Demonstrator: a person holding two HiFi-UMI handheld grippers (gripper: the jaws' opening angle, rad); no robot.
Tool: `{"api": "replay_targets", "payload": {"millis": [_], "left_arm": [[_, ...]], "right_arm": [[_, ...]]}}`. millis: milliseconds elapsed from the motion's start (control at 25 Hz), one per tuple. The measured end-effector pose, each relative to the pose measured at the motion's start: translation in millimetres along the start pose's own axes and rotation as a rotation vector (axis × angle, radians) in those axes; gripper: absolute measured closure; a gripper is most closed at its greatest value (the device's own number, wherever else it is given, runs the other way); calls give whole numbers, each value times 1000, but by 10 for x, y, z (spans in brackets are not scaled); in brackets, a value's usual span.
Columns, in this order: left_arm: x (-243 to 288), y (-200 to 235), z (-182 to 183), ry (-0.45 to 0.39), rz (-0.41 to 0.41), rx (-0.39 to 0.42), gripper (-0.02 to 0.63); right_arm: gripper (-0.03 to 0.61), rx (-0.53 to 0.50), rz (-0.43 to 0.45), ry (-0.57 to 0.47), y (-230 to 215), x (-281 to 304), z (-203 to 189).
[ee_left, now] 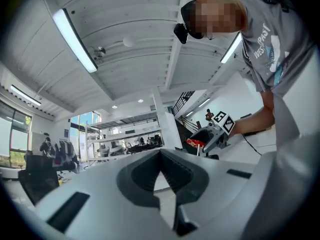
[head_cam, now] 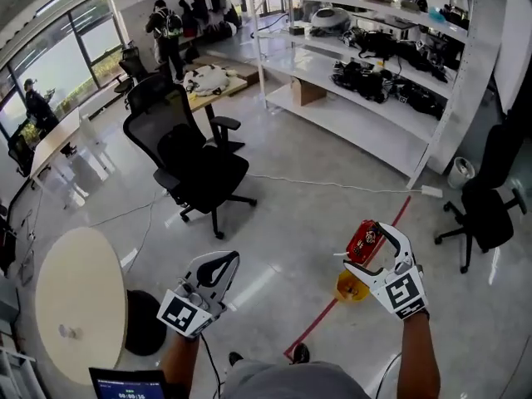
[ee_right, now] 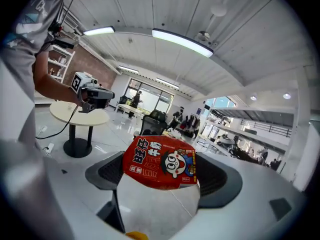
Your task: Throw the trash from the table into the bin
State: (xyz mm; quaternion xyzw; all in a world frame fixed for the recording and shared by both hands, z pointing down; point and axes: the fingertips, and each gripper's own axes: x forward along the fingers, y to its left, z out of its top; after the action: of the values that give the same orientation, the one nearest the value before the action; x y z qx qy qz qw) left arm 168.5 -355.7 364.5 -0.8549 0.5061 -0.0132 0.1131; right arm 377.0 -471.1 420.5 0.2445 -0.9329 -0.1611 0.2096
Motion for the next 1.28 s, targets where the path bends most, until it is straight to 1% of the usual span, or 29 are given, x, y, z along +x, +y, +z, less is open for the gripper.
{"api": "replay_targets", "payload": {"millis": [80, 240, 320, 440, 640, 880, 1000, 1120, 1280], "left_arm": [[276, -90, -75, 20, -45, -6, 571], [759, -297, -69, 11, -138, -1, 571], [935, -373, -93, 26, -170, 5, 571], [1111, -412, -188, 62, -192, 4, 571], [1330, -468, -249, 61, -215, -4, 571], [1373, -425, -353, 113, -216, 0, 571], [1342, -365, -385, 116, -208, -2, 571], [1306, -335, -398, 125, -202, 0, 571], [1225, -321, -401, 134, -193, 6, 571]], "right_arm": [[149, 34, -28, 46, -167, -100, -337], [149, 101, -68, 140, -471, -233, -1023], [149, 135, -77, 179, -591, -264, -1362], [149, 190, -73, 229, -685, -251, -1837], [149, 244, -43, 326, -744, -189, -2537], [147, 318, -21, 380, -761, -77, -2961], [149, 341, -10, 402, -740, -6, -3115], [147, 366, -8, 410, -742, 36, -3204], [147, 369, -15, 423, -770, 55, -3255]]}}
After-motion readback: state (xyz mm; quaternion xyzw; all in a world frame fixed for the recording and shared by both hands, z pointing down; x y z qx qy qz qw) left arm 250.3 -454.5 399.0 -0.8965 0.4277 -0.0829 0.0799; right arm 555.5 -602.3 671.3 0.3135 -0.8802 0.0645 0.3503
